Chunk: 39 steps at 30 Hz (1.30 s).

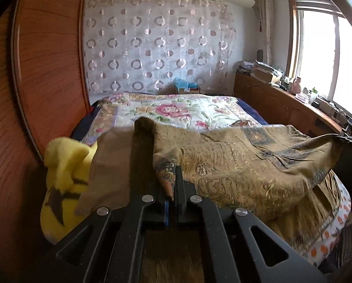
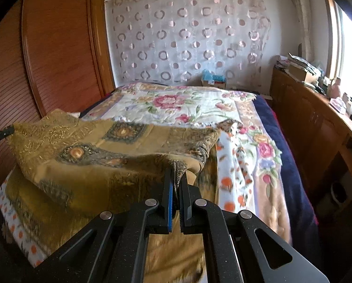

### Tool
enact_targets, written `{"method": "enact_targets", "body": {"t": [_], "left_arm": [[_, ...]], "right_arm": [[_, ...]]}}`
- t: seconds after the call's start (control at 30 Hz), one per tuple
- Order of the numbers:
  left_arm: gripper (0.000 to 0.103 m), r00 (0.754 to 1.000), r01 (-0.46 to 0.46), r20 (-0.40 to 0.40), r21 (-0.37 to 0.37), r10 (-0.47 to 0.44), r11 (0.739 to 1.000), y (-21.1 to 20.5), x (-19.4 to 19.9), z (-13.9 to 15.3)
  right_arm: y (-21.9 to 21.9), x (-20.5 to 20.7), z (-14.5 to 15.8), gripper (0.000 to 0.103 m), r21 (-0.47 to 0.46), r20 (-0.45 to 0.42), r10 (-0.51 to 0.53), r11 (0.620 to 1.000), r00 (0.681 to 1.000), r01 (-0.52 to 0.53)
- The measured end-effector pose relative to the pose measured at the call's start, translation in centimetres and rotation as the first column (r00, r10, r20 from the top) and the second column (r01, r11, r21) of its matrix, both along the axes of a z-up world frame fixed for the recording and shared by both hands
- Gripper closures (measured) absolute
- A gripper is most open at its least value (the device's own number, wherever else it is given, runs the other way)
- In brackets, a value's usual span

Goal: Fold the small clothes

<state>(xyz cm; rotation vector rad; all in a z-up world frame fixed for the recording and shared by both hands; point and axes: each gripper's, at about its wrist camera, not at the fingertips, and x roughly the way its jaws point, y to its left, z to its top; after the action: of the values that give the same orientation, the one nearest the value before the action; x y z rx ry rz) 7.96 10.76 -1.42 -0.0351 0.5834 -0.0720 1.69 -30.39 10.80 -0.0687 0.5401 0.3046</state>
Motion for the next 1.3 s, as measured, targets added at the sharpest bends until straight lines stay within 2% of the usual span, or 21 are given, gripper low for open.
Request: {"method": "enact_targets", "body": {"t": [0.37,0.63,0.73,0.83,0.93,0.97,1.0,1.03,1.07,1.1,1.3], "left_arm": [[0.100,1.000,-0.002,-0.016,-0.038,0.001,0.999,-0.7,-5.0,-1.1],[0.100,0.996,-0.013,-0.090,-0.040,0.009,0.999,-0.6,-5.4,-4.1],[0.098,0.994,-0.017,-0.106,-0.049,0.012,0.999,-0.5,-5.4,-4.6],[0.090,0.993,-0.026,-0.119,-0.016,0.024,1.000,-0.8,-5.5,-4.7],[0.069,0.994,-0.024,-0.102,-0.009,0.023,1.000,-0.8,-6.0,-4.4],[0.060,0.995,-0.022,-0.093,-0.018,0.021,1.000,-0.7,-6.2,-4.1],[0.055,0.996,-0.020,-0.086,-0.024,0.018,0.999,-0.6,-6.3,-3.9],[0.051,0.997,-0.020,-0.081,-0.026,0.018,0.999,-0.5,-6.5,-3.8],[0.043,0.997,-0.022,-0.078,-0.024,0.020,0.999,-0.5,-6.5,-3.7],[0.036,0.997,-0.026,-0.074,-0.021,0.024,0.999,-0.5,-6.6,-3.6],[0.026,0.997,-0.032,-0.068,0.000,0.032,1.000,-0.7,-6.5,-3.4]], "right_arm": [[-1.2,-5.1,0.2,0.099,-0.013,-0.036,0.007,1.000,0.999,-0.008],[-0.7,-4.4,-0.5,0.099,-0.054,-0.097,-0.029,0.998,0.995,0.024],[-0.6,-4.2,-0.2,0.099,-0.032,-0.104,-0.034,0.999,0.994,0.031],[-0.4,-4.4,0.0,0.088,-0.056,-0.101,-0.067,0.997,0.993,0.061],[-0.2,-4.5,0.5,0.084,-0.051,-0.085,-0.071,0.996,0.994,0.067],[-0.1,-4.6,0.7,0.074,-0.054,-0.076,-0.077,0.996,0.994,0.073],[0.0,-4.7,1.1,0.067,-0.062,-0.062,-0.087,0.995,0.994,0.083],[0.2,-4.9,1.1,0.054,-0.065,-0.049,-0.090,0.994,0.995,0.086],[0.4,-4.9,1.2,0.048,-0.063,-0.038,-0.082,0.995,0.996,0.079],[0.9,-5.0,1.4,0.048,-0.064,-0.028,-0.061,0.996,0.998,0.059],[3.7,-4.7,-0.2,0.045,-0.055,-0.024,0.006,0.998,1.000,-0.007]]}}
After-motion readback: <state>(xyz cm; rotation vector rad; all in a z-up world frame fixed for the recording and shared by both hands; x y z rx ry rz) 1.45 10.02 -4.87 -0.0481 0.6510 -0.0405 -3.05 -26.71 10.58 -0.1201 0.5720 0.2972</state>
